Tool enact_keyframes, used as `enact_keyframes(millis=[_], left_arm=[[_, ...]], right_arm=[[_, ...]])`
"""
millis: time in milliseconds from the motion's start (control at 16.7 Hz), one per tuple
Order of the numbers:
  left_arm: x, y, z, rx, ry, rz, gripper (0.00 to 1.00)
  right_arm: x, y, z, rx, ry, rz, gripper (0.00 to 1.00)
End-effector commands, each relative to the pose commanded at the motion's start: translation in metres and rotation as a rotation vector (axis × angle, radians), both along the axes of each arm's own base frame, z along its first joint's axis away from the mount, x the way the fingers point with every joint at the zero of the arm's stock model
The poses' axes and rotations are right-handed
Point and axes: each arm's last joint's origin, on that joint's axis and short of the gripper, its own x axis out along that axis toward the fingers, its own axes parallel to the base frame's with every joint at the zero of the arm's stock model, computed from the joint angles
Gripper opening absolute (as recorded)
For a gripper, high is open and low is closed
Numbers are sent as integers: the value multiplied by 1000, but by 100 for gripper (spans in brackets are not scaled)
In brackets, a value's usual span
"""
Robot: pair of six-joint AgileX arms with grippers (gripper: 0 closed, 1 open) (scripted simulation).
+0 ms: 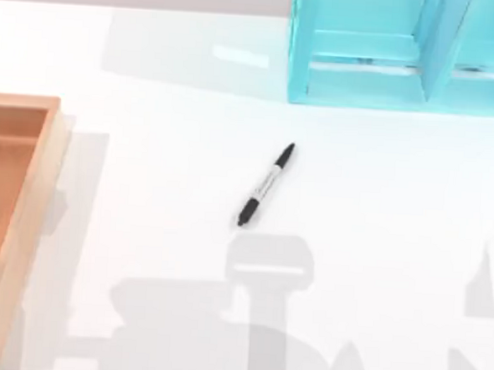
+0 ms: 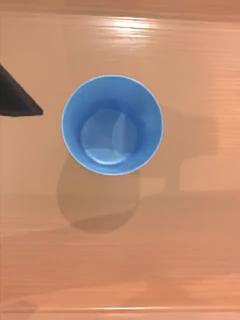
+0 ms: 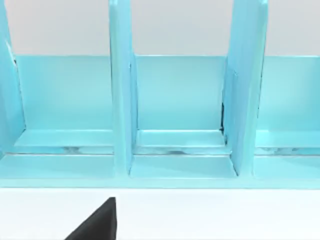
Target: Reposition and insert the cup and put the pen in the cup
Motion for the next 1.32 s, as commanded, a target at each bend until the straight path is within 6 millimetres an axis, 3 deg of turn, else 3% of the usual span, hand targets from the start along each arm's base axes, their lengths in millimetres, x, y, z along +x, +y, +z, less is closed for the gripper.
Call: enact_keyframes(millis=[240, 480, 960, 1140, 1320], left_arm=[[55, 18, -9, -32, 292, -6, 100], [89, 33, -7, -50, 423, -18, 100], [98, 36, -9, -57, 465, -22, 100], [100, 37, -29, -60, 473, -18, 100], [102, 38, -61, -58, 466, -19, 100]], right_arm=[[0, 0, 0, 0, 0, 0, 100], [0, 0, 0, 0, 0, 0, 100], [0, 0, 0, 0, 0, 0, 100], [0, 0, 0, 0, 0, 0, 100], [0, 0, 0, 0, 0, 0, 100]])
